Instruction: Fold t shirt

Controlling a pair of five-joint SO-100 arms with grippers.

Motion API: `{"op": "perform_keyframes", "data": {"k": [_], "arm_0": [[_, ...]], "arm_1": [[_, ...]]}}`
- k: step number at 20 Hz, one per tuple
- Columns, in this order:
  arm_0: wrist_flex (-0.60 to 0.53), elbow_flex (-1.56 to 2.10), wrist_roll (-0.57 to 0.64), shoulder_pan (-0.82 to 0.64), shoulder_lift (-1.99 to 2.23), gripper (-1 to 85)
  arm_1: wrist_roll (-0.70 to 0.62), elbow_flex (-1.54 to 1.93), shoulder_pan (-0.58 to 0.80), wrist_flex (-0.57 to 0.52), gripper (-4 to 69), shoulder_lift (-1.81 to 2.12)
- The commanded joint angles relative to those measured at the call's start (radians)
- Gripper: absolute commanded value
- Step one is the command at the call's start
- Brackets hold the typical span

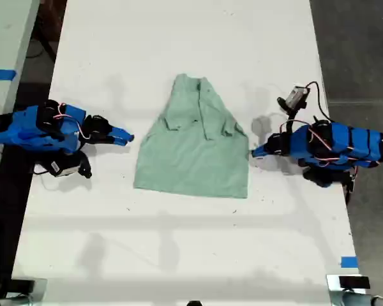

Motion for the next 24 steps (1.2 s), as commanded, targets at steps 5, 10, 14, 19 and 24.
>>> {"op": "perform_keyframes", "data": {"k": [5, 10, 14, 19, 24], "arm_0": [[0.002, 0.006, -0.003, 0.000, 0.006, 11.5], [0.002, 0.006, -0.003, 0.000, 0.006, 11.5], [0.002, 0.006, -0.003, 0.000, 0.006, 11.5], [0.002, 0.006, -0.003, 0.000, 0.006, 11.5], [0.002, 0.006, -0.003, 0.000, 0.006, 11.5]], "arm_1": [[0.035, 0.026, 0.023, 0.018, 2.0, 0.012], [0.063, -0.143, 0.040, 0.120, 2.0, -0.026], [0.117, -0.222, -0.037, -0.106, 15.0, -0.385], [0.206, -0.611, -0.135, -0.207, 23.0, -1.178], [0.230, -0.842, -0.135, -0.210, 5.7, -1.695]]}}
